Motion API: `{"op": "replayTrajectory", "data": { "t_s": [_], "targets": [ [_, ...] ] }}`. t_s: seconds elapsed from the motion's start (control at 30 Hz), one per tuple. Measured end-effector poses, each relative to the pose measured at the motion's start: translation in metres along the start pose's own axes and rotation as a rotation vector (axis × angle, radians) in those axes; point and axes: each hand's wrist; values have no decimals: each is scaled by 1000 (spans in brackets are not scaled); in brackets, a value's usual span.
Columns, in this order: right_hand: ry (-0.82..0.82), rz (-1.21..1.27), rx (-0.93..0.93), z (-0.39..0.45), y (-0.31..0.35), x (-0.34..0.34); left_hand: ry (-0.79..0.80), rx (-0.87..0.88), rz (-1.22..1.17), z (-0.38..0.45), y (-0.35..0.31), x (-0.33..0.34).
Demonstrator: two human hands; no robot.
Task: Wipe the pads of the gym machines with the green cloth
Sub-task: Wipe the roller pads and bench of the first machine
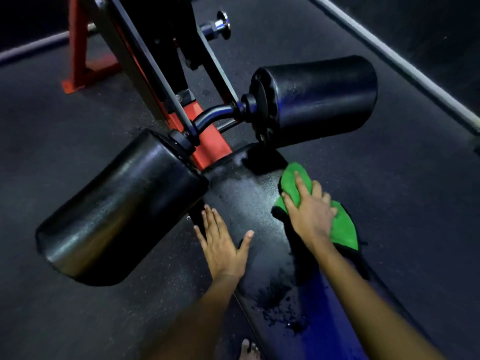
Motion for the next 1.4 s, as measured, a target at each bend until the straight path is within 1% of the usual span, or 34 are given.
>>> {"op": "replayTrajectory", "data": {
  "t_s": [0.1, 0.17, 0.23, 0.27, 0.3, 0.33, 0.4, 0.47, 0.5, 0.53, 0.57, 0.6, 0.67, 0.7, 0.73, 0.77, 0.83, 0.87, 0.97, 1.0, 1.03, 1.13, 1.17, 1.23, 1.27, 1.4],
  "targets": [
    [-45, -93, 19, -39, -28, 6, -2, -9, -3, 0, 1, 0],
    [-78, -125, 74, -58, -35, 14, -18, -16, -18, 2, 2, 1],
    [-127, -90, 161, -66, -23, 25, -26, -18, -37, 3, 2, 1],
    [-133, -79, 171, -71, -10, 32, -27, -20, -42, 4, 3, 2],
    [-140, -93, 141, -77, 3, 37, -24, -20, -46, 4, 3, 2],
    [-149, -114, 67, -85, 12, 43, -20, -14, -51, 2, 2, 3],
    [-155, -166, -179, -105, 18, 54, -28, -14, -70, 0, 1, 3],
    [-123, -209, -423, -114, 3, 50, -27, -24, -82, 0, 0, 3],
    [-126, -225, -472, -113, -9, 46, -26, -30, -83, 0, 0, 3],
    [-128, -232, -439, -107, -20, 38, -33, -38, -82, 1, 0, 3],
    [-142, -207, -329, -99, -28, 30, -36, -41, -78, 1, 0, 3],
    [-161, -157, -181, -88, -32, 22, -37, -46, -75, 1, 0, 3],
    [-185, -55, 75, -64, -24, 13, -35, -52, -80, 1, 0, 4],
    [-174, -23, 128, -53, -13, 12, -36, -53, -84, 1, 0, 4],
    [-145, -22, 118, -47, -1, 14, -37, -52, -84, -1, 0, 4],
    [-101, -31, 65, -44, 10, 18, -38, -51, -85, -2, 0, 4],
    [10, -66, -109, -49, 19, 24, -44, -53, -92, -3, 0, 3],
    [36, -98, -208, -56, 13, 24, -44, -55, -97, -3, 0, 3],
    [-32, -184, -495, -69, -25, 20, -36, -58, -112, -3, 0, 2],
    [-67, -193, -543, -67, -33, 18, -35, -58, -115, -3, 0, 2],
    [-100, -190, -540, -61, -37, 18, -37, -57, -118, -3, 0, 2],
    [-159, -128, -374, -35, -11, 23, -43, -55, -128, -3, 0, 3],
    [-155, -105, -321, -26, 5, 25, -46, -53, -130, -3, 0, 4],
    [-94, -35, -241, -11, 37, 28, -62, -49, -150, -3, 0, 5],
    [-77, -21, -232, -4, 49, 30, -72, -48, -173, -3, -1, 4],
    [-114, -21, -266, 10, 70, 37, -125, -100, -295, -5, -2, 3]
  ]
}}
Point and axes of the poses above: each hand's wrist, its own z-axis towards the middle knuckle, its own x-axis out of the palm, y = z × x, and after that the axes turned 10 degrees about z, right-handed
